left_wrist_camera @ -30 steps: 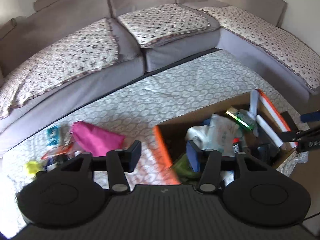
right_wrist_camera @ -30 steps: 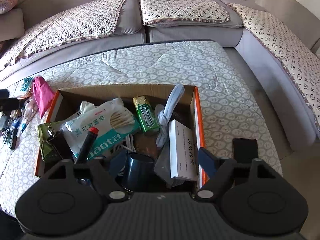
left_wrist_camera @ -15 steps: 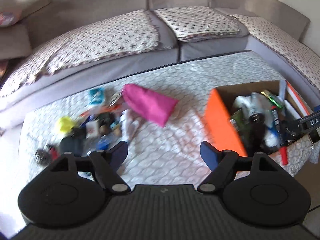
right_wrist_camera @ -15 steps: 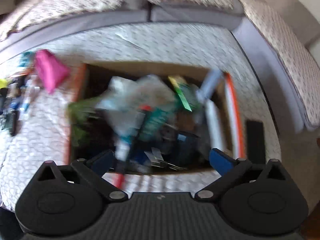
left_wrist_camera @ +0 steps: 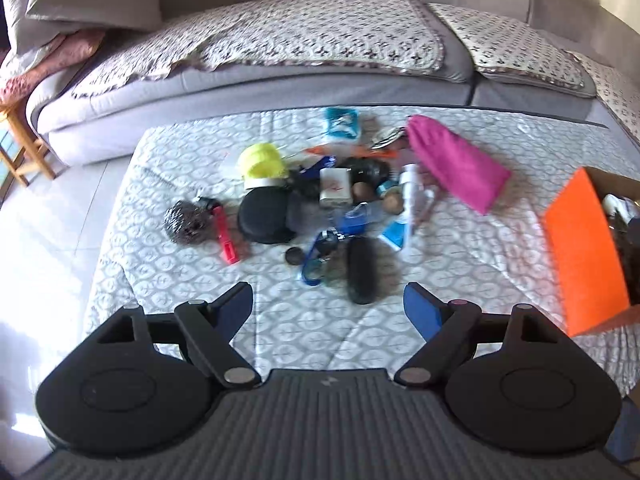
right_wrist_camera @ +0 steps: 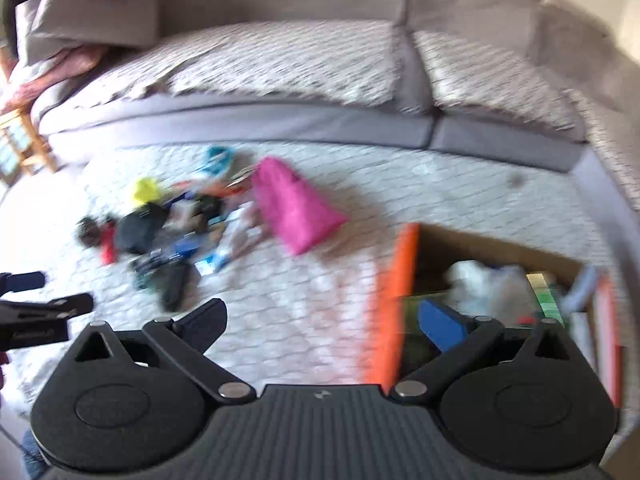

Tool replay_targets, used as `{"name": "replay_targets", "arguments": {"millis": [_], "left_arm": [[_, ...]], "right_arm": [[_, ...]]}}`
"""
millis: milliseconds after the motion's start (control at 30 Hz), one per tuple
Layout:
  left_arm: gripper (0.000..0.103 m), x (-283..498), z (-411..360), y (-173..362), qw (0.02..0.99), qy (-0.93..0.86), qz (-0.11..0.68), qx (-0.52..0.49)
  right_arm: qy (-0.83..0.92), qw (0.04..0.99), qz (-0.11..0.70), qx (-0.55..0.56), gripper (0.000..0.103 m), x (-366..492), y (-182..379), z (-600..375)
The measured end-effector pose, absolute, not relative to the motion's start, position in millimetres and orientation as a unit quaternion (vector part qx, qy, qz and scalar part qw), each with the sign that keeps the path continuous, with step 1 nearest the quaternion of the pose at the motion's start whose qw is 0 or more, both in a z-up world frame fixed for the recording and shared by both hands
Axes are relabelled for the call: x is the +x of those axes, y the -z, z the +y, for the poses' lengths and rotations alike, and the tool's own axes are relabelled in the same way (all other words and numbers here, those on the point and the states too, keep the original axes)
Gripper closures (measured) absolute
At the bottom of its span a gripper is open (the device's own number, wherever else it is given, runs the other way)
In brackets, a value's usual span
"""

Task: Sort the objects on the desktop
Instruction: 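Lift both open tools away from the box and return over the pile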

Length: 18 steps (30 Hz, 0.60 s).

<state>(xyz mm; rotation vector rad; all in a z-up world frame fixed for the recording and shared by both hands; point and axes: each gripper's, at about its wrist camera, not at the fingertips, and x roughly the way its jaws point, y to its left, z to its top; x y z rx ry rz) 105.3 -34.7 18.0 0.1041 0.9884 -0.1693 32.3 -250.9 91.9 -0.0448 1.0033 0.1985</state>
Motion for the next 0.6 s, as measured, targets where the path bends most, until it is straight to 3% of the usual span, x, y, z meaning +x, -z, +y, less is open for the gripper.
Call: {"name": "replay_targets", "arguments": {"millis": [233, 333, 433, 500, 600], "left_arm": [[0.02, 115, -19, 10, 0.884, 0.103, 0.456, 0.008], [0.027, 122, -6, 21, 0.877, 0.111, 0.468, -0.002], [0.042, 143, 0, 27, 0.867, 0.119, 0.484, -0.01], [0.045, 154, 3, 32, 0.859, 0.118, 0.498, -0.022], [0.049, 161, 4, 40, 0.849, 0.123, 0.513, -0.016]], "right_arm": [[-0.115, 0.874, 0.472, -0.02, 0.007, 71, -53, -222], [-0.111, 0.859, 0.499, 0.008, 0.011, 88, -37, -225], [-0.112, 0.84, 0.53, 0.042, 0.032, 100, -24, -223], [-0.134, 0.823, 0.549, 0.053, 0.05, 101, -14, -210], [-0.157, 0.806, 0.57, 0.037, 0.055, 97, -2, -185]]}}
